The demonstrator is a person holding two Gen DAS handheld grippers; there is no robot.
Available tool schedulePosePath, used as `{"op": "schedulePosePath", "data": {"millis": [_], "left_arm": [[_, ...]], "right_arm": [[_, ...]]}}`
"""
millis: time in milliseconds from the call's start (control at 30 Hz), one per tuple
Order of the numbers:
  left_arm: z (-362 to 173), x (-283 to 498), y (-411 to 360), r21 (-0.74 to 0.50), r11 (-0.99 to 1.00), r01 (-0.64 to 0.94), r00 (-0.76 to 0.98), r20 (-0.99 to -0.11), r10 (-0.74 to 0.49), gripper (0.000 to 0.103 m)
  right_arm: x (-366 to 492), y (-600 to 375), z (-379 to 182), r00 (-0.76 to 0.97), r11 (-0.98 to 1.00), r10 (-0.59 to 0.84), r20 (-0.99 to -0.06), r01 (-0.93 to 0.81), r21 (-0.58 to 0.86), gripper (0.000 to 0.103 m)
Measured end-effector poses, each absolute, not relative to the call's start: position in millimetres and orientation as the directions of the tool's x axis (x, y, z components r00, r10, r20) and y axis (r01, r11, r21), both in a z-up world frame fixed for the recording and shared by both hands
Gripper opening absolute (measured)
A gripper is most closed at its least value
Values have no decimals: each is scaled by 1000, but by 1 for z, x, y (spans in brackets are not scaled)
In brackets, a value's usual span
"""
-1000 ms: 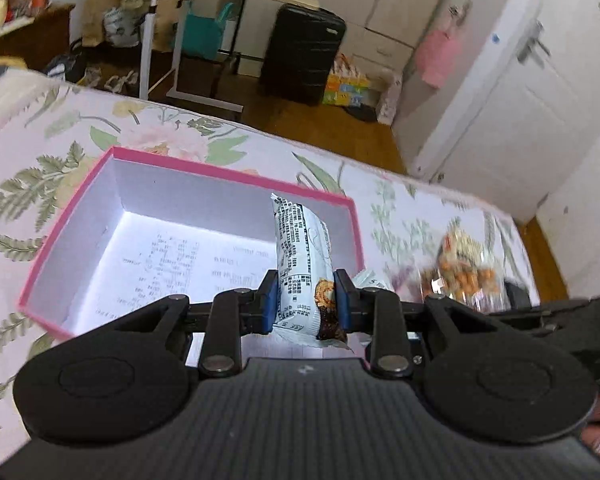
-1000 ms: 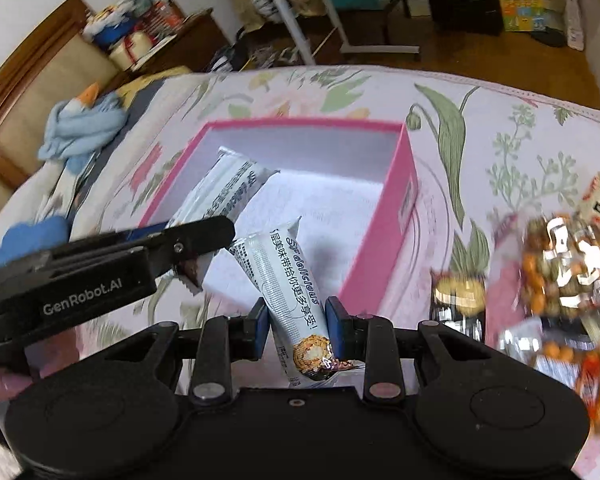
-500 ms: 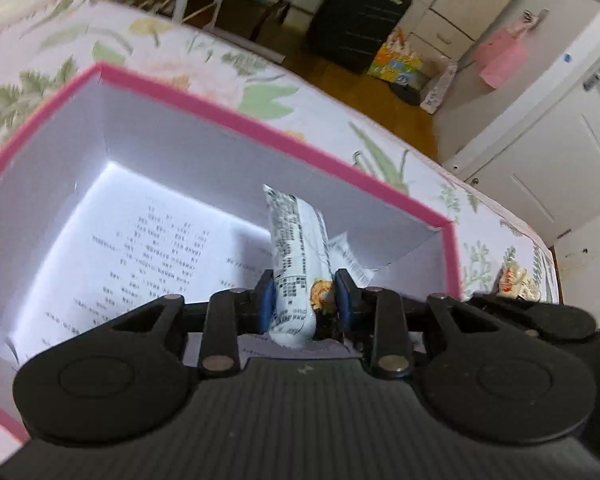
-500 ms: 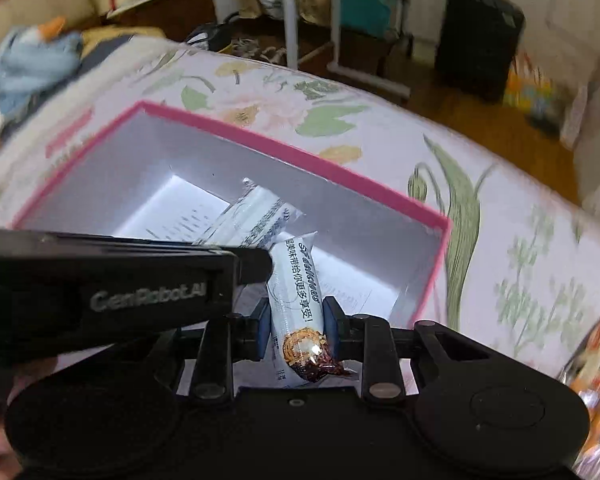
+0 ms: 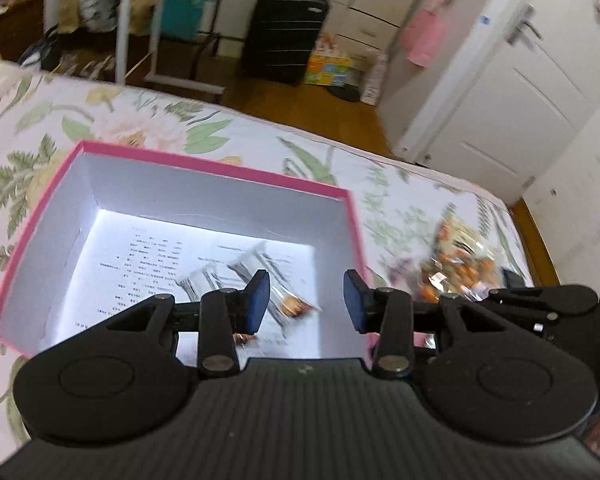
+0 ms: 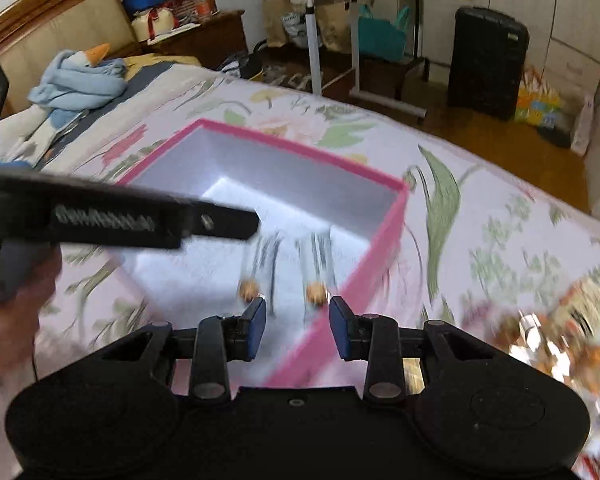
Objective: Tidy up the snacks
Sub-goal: 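Grasp the black NB cracker packet beside the box with the left gripper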
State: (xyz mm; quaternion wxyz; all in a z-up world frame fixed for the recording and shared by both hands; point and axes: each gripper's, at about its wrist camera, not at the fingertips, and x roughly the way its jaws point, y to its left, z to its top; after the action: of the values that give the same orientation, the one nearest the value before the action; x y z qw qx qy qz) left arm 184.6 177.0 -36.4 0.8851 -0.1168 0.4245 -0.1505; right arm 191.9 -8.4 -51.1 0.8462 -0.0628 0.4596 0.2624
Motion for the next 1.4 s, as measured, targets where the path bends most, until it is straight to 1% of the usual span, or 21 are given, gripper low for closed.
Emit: {"op": "schedulePosePath", "data": {"millis": [67,133,233,300,400,433,467,567,633,733,833,900,1000,1100,1267,1400], "left_arm": [[-22,170,169,-316,926,208,585,-719,-377,39],[-6,156,157,-324,911,254,564,-716,-412,38],[20,136,137,-324,887,330,566,-684,-460,38],[33,125,122,-318,869,379,569,-660,-490,38],[34,117,99,-323,857,401,549,-665,-507,38],[30,117,92,-326,860,393,543,-672,-503,38],[24,118,86,-329,866,375,538,-684,-493,38],[-9,123,75,-383,878,288,507,-716,-479,38],[-33,126,70,-390,889,239,500,-736,-457,37],[-66,125,60,-375,901,220,493,-754,-434,36],[-93,126,57,-400,895,197,500,-745,-443,36],[-107,128,54,-394,901,181,507,-748,-429,36],[-124,131,52,-397,906,148,498,-761,-415,36],[-139,138,53,-429,896,115,472,-770,-429,36],[-165,149,54,-471,881,45,426,-789,-443,35],[-177,156,55,-501,865,-8,406,-792,-455,37]], "right_arm": [[175,-25,-40,426,846,401,-811,-511,150,40],[161,-39,-31,422,844,397,-815,-518,142,40],[145,-58,-19,416,821,418,-808,-554,139,45],[134,-71,-14,437,805,441,-784,-578,130,48],[129,-83,-19,442,798,457,-772,-587,136,61],[131,-84,-23,445,805,444,-778,-578,129,67],[133,-84,-29,450,816,429,-784,-565,122,68],[140,-88,-51,414,823,396,-819,-557,117,68],[143,-88,-69,397,819,386,-833,-563,111,68],[147,-90,-97,371,811,390,-843,-572,124,68],[156,-93,-124,350,832,409,-843,-522,187,68],[160,-96,-138,353,845,427,-833,-484,228,68],[165,-95,-157,353,872,369,-860,-450,189,68],[166,-97,-167,350,869,362,-864,-462,176,68],[166,-89,-173,353,871,350,-868,-464,162,76],[163,-83,-177,374,868,328,-867,-481,121,76]]}}
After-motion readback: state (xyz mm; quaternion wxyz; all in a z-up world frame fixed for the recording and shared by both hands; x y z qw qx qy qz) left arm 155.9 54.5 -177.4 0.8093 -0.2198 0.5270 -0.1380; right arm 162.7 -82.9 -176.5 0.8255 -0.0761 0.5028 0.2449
